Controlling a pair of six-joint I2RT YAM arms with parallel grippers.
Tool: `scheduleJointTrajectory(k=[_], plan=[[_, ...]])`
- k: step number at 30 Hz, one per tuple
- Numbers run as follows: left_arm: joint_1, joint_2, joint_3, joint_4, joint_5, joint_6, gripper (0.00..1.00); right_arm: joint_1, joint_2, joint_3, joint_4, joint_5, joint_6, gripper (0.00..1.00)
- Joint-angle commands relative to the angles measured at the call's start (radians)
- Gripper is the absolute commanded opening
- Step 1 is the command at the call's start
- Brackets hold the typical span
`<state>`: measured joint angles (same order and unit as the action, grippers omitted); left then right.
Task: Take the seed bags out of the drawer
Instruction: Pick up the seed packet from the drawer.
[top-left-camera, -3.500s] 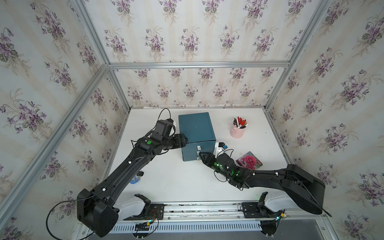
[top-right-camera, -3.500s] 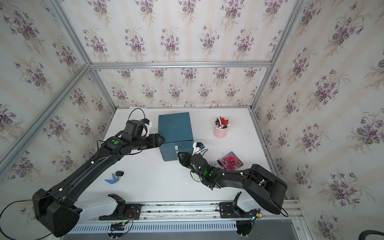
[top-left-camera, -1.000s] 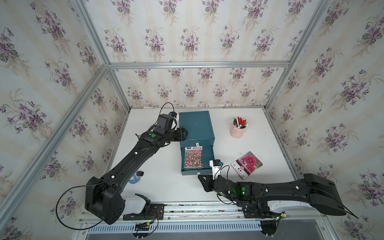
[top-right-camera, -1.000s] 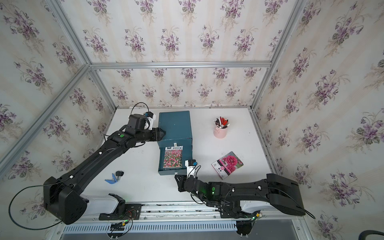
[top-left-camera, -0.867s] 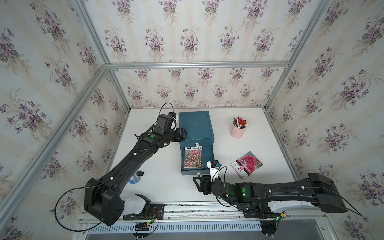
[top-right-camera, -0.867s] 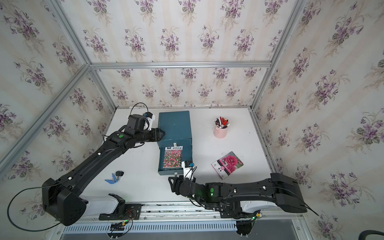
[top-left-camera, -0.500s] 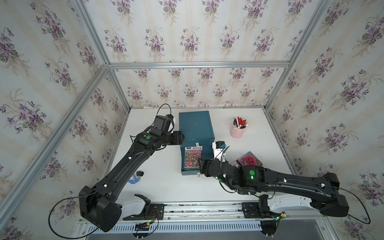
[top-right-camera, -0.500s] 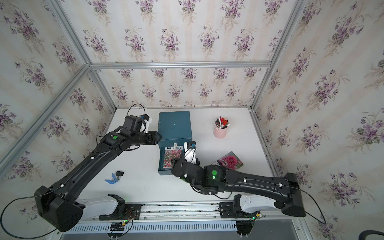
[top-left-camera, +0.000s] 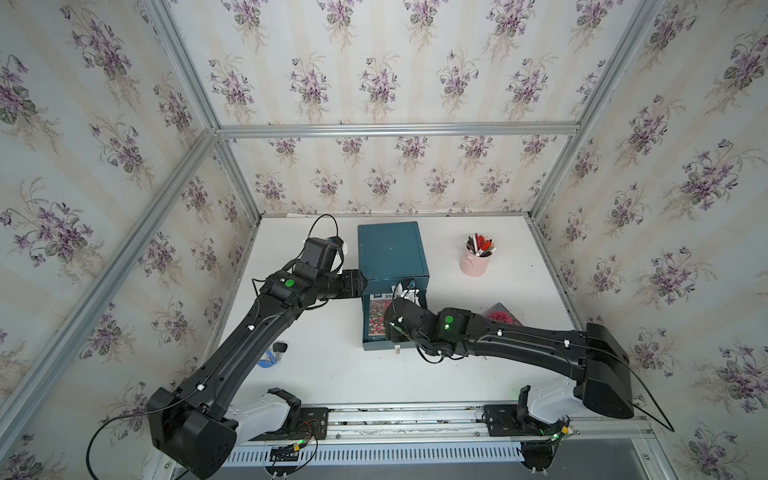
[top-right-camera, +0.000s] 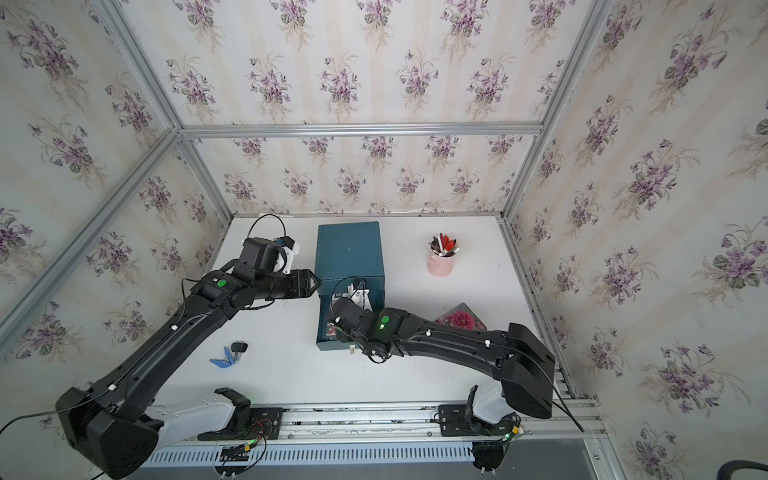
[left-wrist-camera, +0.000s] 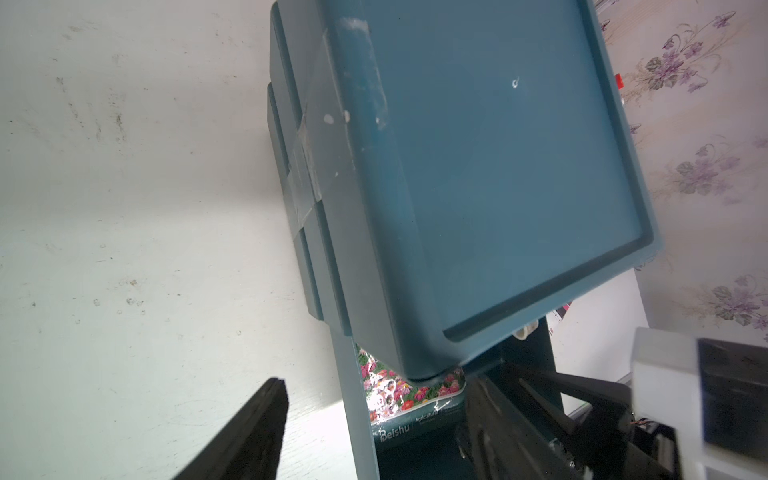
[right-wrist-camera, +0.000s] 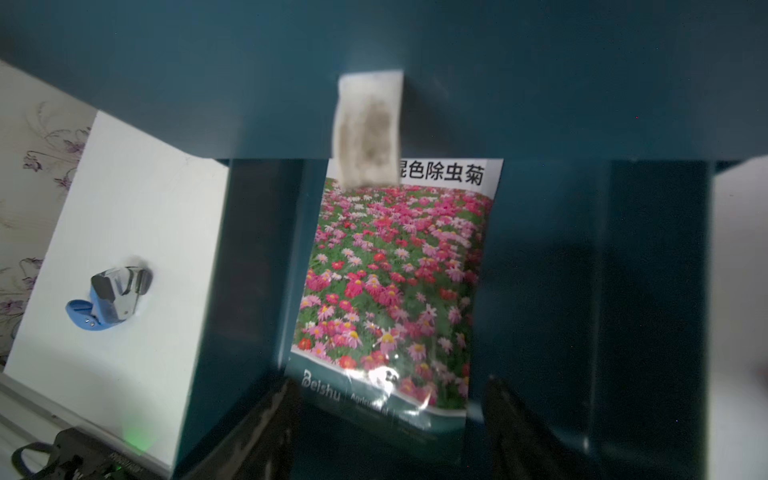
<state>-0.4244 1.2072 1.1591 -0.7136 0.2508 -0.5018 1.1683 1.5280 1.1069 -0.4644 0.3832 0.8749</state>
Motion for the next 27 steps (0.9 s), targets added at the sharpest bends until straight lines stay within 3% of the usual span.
scheduleJointTrajectory(k=[1,13,17,24,27], plan=[[0.002,0.012,0.009,0.021,0.011,-0.011,0.72,-0.014,0.032,-0.026,0.083,0.045,0.030,0.73],[0.001,0.032,-0.020,0.032,0.022,-0.008,0.72,-0.078,0.149,-0.024,0.194,-0.054,0.022,0.71],[0.002,0.035,-0.034,0.041,0.036,-0.010,0.72,-0.078,0.159,-0.029,0.226,-0.080,0.022,0.54],[0.001,0.037,-0.047,0.049,0.030,-0.007,0.72,-0.078,0.140,-0.013,0.217,-0.058,0.019,0.01],[0.001,0.035,-0.049,0.046,0.018,-0.004,0.72,-0.076,0.102,-0.009,0.221,-0.053,0.012,0.00]])
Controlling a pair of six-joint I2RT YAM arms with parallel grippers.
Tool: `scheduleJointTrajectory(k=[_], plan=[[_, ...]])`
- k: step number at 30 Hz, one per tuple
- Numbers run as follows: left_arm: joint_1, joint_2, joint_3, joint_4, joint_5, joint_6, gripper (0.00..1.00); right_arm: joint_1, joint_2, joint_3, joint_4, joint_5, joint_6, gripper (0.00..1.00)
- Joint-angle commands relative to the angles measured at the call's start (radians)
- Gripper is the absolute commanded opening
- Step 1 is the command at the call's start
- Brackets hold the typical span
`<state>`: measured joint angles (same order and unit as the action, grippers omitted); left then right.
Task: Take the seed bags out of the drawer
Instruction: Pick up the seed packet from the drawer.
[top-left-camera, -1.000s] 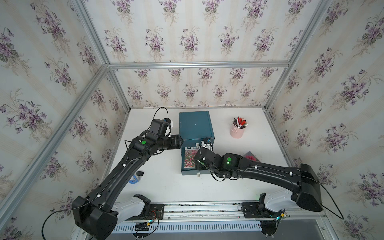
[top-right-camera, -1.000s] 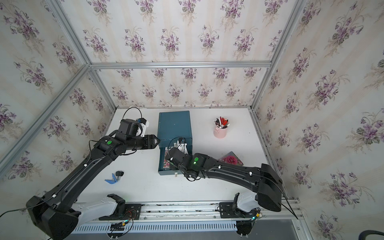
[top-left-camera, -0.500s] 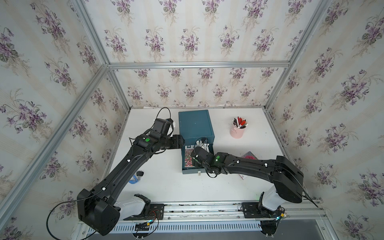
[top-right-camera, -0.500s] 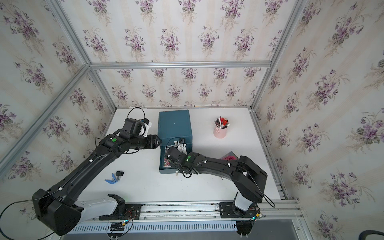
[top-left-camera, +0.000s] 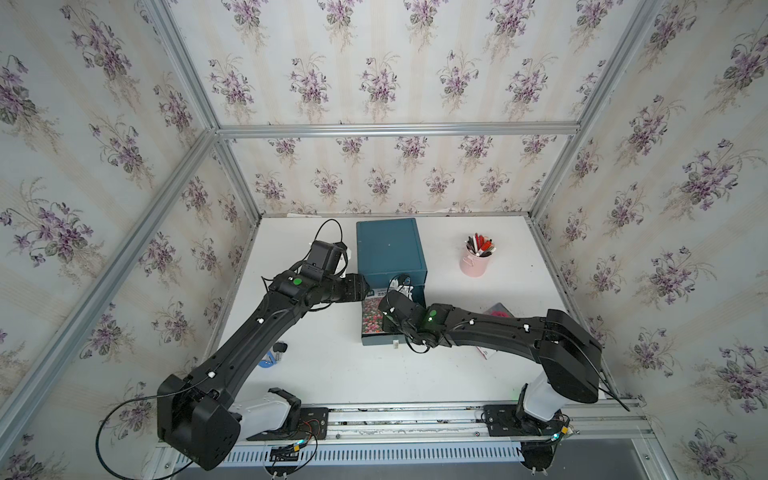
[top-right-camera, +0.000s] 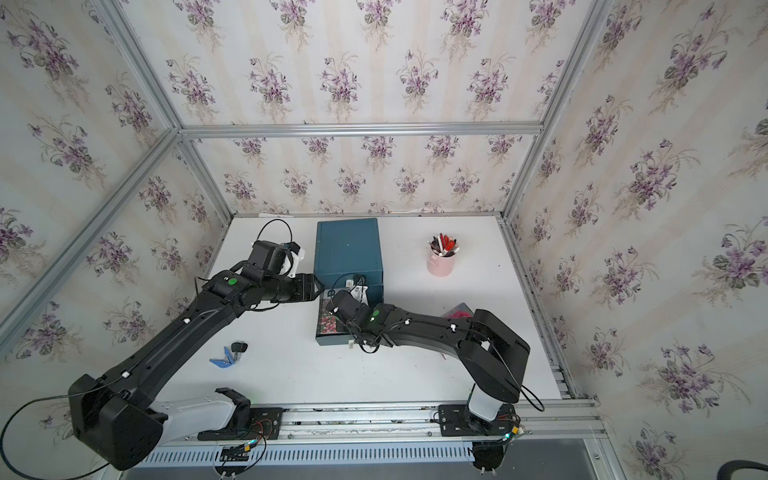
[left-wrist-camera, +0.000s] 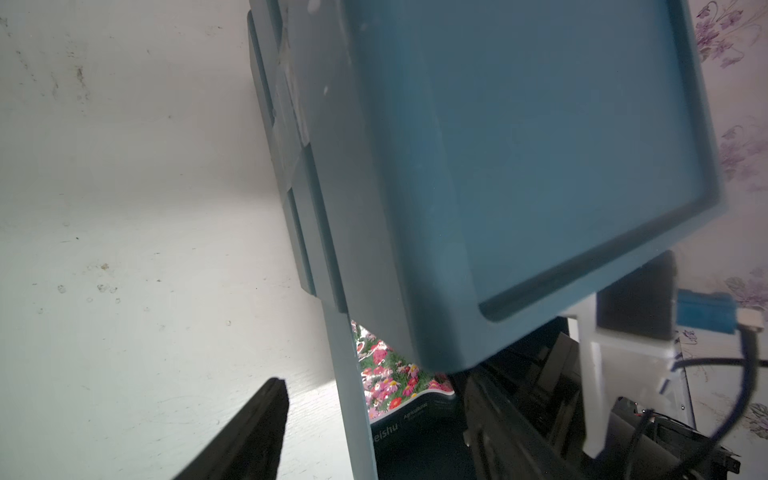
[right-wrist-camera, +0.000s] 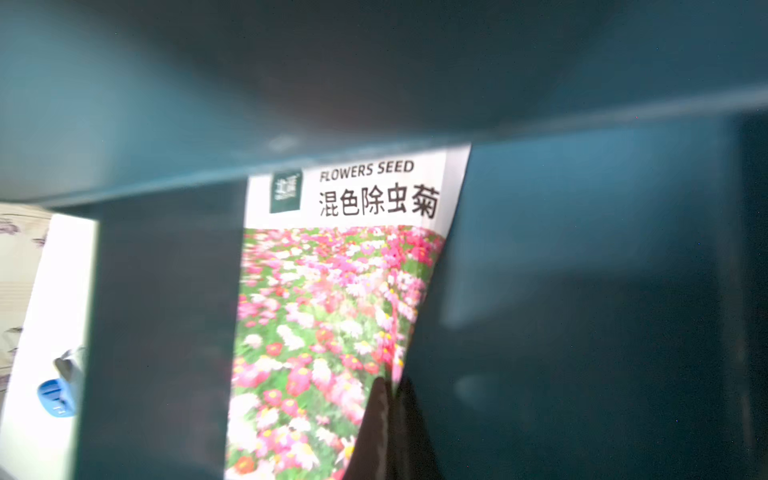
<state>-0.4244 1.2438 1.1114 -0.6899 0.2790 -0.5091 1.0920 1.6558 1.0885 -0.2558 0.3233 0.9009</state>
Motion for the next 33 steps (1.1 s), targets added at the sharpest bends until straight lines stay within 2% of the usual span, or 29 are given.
scheduleJointTrajectory(k=[1,9,21,30,33], plan=[[0.001,-0.003,-0.001,0.020,-0.013,0.005,0.72,0.003,-0.043,0.010,0.012,0.009,-0.017,0.00],[0.003,-0.009,-0.012,0.017,-0.030,0.012,0.72,0.014,-0.133,0.030,-0.067,0.027,0.006,0.00],[0.007,-0.017,-0.024,0.014,-0.038,0.015,0.72,0.013,-0.296,-0.029,-0.056,-0.037,0.064,0.00],[0.016,-0.020,-0.020,0.015,-0.036,0.015,0.72,0.020,-0.473,-0.070,-0.174,-0.087,0.116,0.00],[0.016,-0.027,-0.017,0.017,-0.032,0.012,0.72,0.021,-0.552,-0.070,-0.277,-0.068,0.127,0.00]])
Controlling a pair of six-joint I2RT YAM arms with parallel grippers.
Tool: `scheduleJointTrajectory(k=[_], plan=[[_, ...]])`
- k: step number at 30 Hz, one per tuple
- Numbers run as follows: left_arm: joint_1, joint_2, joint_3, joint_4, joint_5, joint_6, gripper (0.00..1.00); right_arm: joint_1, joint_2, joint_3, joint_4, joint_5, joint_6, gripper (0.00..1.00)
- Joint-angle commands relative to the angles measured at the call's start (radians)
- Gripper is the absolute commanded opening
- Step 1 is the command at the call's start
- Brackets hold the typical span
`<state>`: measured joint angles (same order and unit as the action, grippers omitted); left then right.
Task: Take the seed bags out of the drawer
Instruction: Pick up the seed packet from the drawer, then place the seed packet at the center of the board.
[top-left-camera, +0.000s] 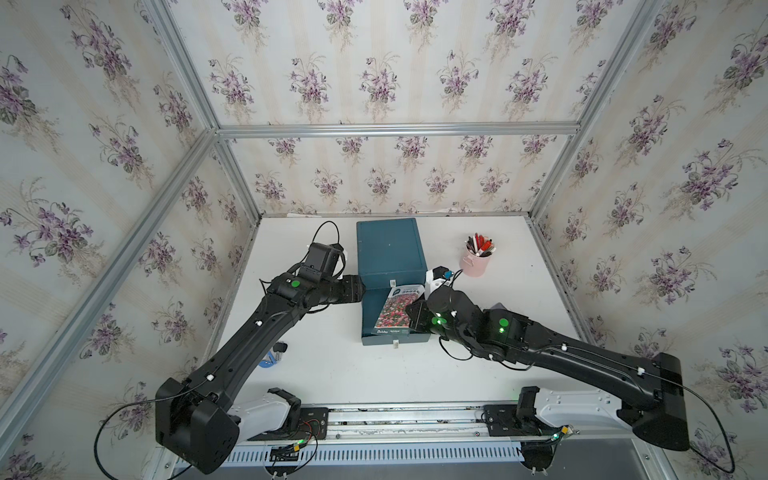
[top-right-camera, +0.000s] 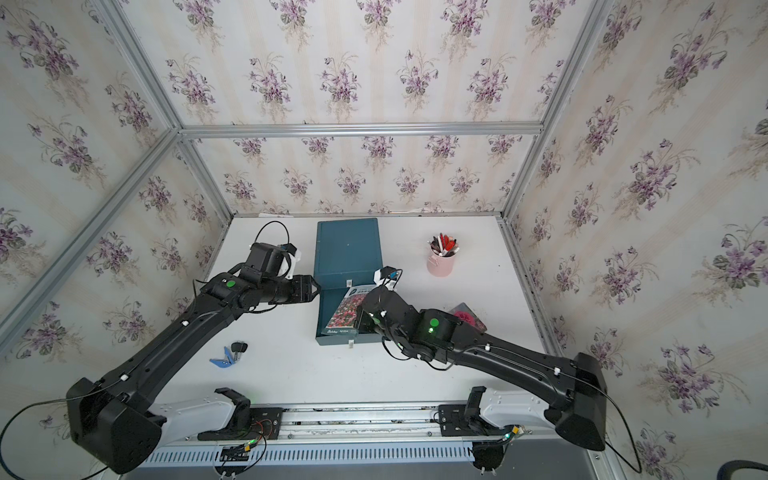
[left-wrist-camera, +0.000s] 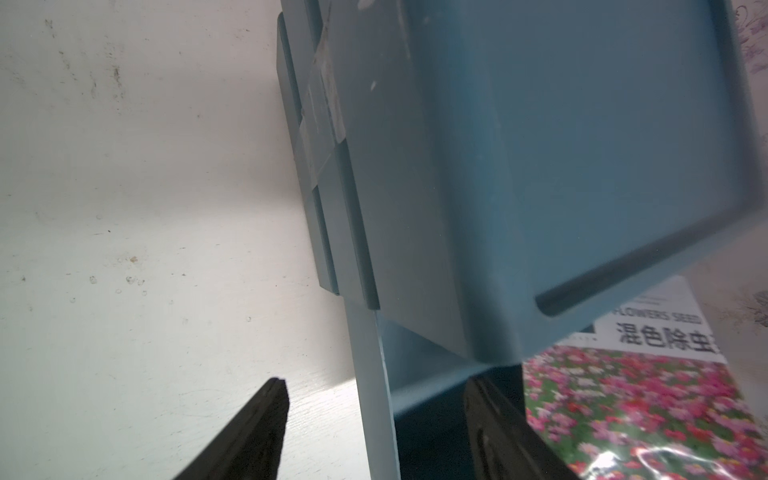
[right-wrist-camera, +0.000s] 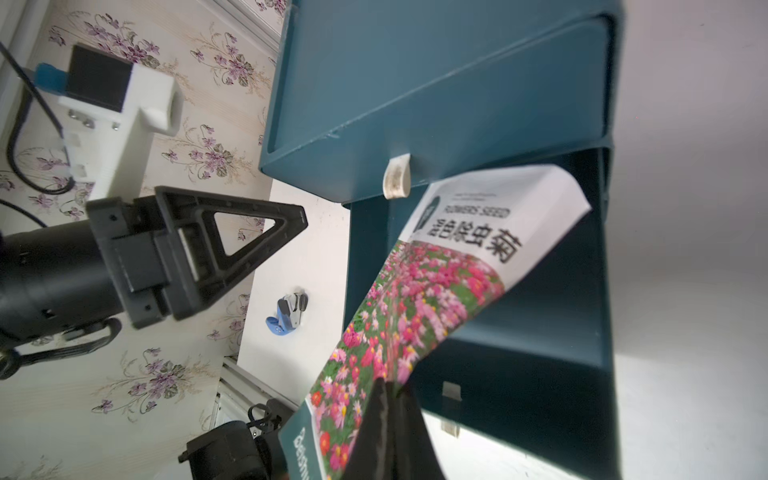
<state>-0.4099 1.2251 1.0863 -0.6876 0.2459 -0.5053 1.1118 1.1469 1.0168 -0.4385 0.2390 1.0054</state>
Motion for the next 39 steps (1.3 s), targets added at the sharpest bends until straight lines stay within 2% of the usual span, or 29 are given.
scheduleJointTrajectory(k=[1,6,8,11,13,17,23,25,33,34,36,37,38,39], plan=[[0.002,-0.011,0.010,0.015,0.004,0.008,0.72,0.002,-0.073,0.005,-0.147,0.039,0.025,0.00],[0.004,-0.021,0.022,0.008,0.015,0.006,0.72,-0.019,-0.215,0.028,-0.457,0.245,0.067,0.00],[0.004,-0.026,0.027,0.006,0.019,0.005,0.72,-0.080,-0.246,0.027,-0.533,0.276,0.061,0.00],[0.006,-0.033,0.036,-0.003,0.024,-0.001,0.72,-0.200,-0.272,-0.003,-0.551,0.278,0.013,0.00],[0.005,-0.041,0.038,-0.006,0.036,-0.005,0.72,-0.311,-0.281,-0.048,-0.513,0.243,-0.041,0.00],[0.005,-0.075,0.028,-0.015,0.043,-0.012,0.72,-0.591,-0.265,-0.200,-0.334,0.026,-0.169,0.00],[0.006,-0.129,0.015,-0.045,0.031,-0.020,0.72,-0.790,-0.172,-0.406,-0.052,-0.164,-0.244,0.00],[0.005,-0.146,0.010,-0.049,0.030,-0.029,0.73,-0.821,-0.151,-0.449,0.026,-0.213,-0.252,0.00],[0.005,-0.190,-0.021,-0.052,0.030,-0.051,0.73,-0.823,-0.071,-0.497,0.069,-0.163,-0.282,0.00],[0.005,-0.191,-0.023,-0.051,0.030,-0.052,0.74,-0.823,-0.062,-0.503,0.069,-0.159,-0.282,0.05],[0.005,-0.190,-0.025,-0.048,0.032,-0.054,0.75,-0.823,-0.064,-0.505,0.059,-0.157,-0.283,0.37],[0.005,-0.190,-0.023,-0.049,0.032,-0.054,0.75,-0.823,-0.073,-0.502,0.052,-0.158,-0.287,0.58],[0.005,-0.188,-0.021,-0.049,0.033,-0.056,0.76,-0.822,-0.092,-0.495,0.040,-0.159,-0.291,0.73],[0.005,-0.188,-0.018,-0.049,0.035,-0.056,0.77,-0.822,-0.113,-0.485,0.023,-0.164,-0.300,0.81]])
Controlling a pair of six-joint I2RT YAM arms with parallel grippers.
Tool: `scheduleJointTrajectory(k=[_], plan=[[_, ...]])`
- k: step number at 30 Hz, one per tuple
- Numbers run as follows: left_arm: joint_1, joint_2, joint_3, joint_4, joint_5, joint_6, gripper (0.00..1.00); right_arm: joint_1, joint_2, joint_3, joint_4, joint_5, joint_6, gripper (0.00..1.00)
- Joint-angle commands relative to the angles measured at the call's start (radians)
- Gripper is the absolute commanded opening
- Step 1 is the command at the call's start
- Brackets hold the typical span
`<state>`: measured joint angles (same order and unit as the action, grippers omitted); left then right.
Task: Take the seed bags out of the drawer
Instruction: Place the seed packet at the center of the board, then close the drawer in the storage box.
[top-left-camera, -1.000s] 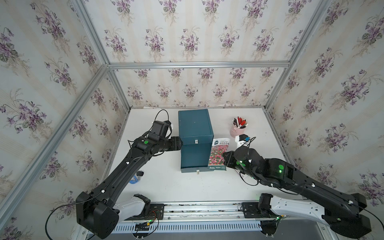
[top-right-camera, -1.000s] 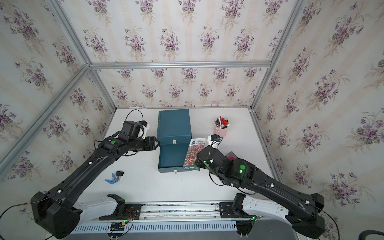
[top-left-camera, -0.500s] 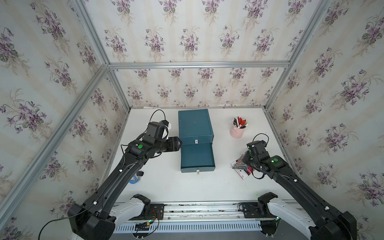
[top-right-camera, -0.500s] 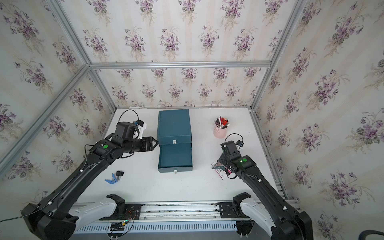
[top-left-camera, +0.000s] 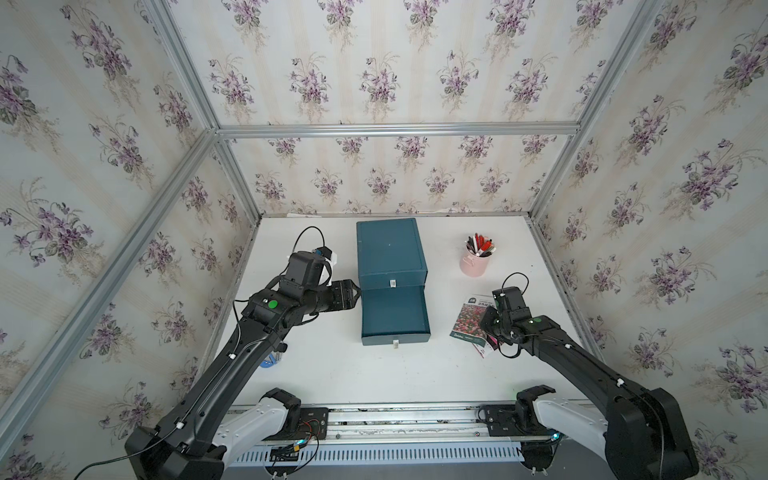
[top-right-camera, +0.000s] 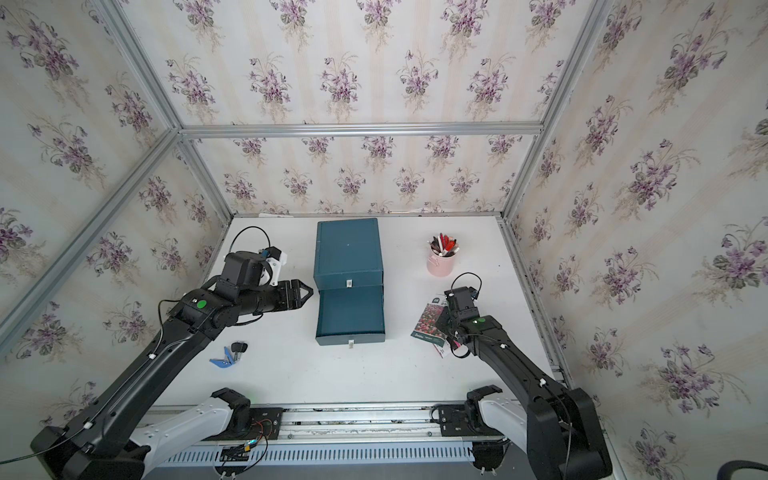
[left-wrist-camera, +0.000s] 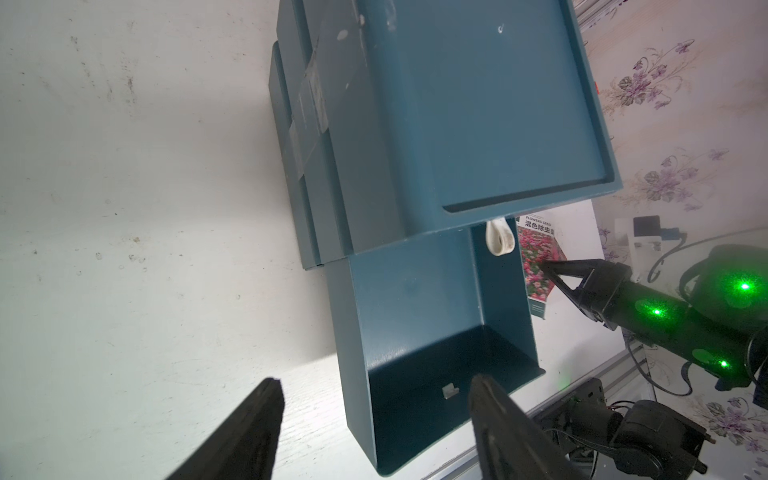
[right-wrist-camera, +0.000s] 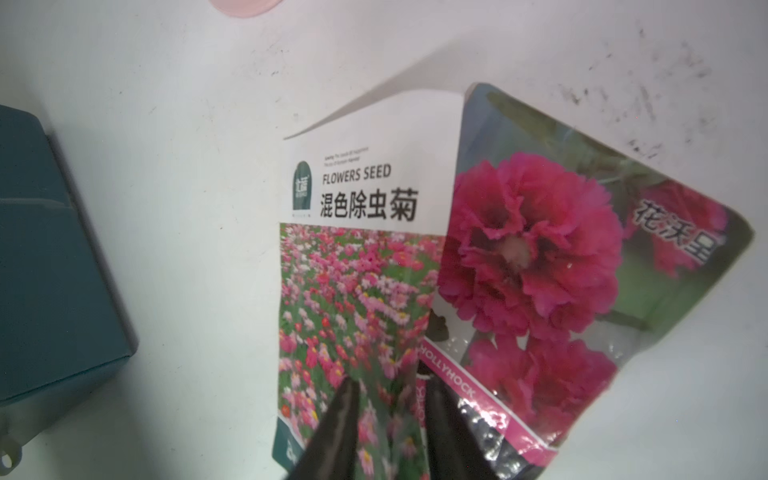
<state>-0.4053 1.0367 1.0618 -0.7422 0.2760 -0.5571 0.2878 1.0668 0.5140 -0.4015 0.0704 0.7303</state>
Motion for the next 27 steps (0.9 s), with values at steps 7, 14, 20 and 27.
scheduleJointTrajectory(k=[7,14,20,27], plan=[[0.000,0.011,0.050,0.012,0.004,-0.002,0.81,0.165,-0.223,0.128,-0.163,0.046,-0.022,0.93],[0.008,0.082,0.159,0.016,-0.041,0.018,0.86,0.791,-0.336,0.184,-0.245,0.349,0.222,0.85],[0.023,0.178,0.260,0.018,-0.052,0.038,0.89,1.261,-0.283,0.180,-0.157,0.557,0.265,0.84],[0.041,0.285,0.358,0.005,-0.052,0.067,0.90,1.344,-0.099,0.077,0.094,0.500,0.308,0.99]])
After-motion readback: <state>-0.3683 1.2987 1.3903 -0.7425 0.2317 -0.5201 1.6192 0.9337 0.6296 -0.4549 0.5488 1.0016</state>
